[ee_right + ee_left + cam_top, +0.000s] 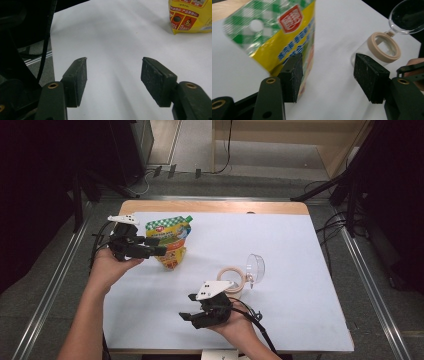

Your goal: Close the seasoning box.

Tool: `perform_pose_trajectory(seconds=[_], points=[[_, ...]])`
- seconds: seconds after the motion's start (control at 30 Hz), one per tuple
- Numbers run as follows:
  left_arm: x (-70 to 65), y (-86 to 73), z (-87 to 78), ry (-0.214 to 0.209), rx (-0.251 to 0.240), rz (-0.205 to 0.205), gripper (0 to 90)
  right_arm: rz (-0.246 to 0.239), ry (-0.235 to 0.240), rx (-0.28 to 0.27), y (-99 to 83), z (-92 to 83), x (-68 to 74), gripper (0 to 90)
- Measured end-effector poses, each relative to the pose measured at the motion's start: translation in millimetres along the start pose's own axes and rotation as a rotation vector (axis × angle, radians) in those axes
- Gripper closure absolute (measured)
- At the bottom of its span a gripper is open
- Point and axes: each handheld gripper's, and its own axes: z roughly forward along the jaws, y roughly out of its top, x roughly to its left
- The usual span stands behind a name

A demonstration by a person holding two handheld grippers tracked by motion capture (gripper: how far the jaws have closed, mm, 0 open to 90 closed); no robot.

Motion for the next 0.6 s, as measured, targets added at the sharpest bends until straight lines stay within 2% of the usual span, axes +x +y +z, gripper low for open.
perform_pose_trajectory(seconds=[0.27, 0.33, 0.43, 0.5, 0.6], points=[[10.7, -8.1, -14.9, 0.003, -0.011, -0.017, 42.7, 0.005, 0.000, 0.010, -3.5, 0.2, -0.3, 39.2], [12.7, -9.8, -18.9, 0.013, -0.005, -0.023, 42.8, 0.006, 0.000, 0.012, -3.9, 0.6, -0.1, 39.2], [17.6, -11.1, -22.5, 0.022, -0.021, -0.038, 42.5, 0.007, 0.006, 0.014, -4.6, 0.7, 1.2, 39.3], [21.0, -11.9, -21.2, 0.047, -0.013, -0.043, 41.5, 0.005, 0.006, 0.014, -4.7, 0.3, 1.1, 39.5], [27.2, -12.3, -12.2, 0.048, 0.007, -0.051, 41.0, 0.003, 0.005, 0.006, -3.4, -0.9, 0.0, 39.9]])
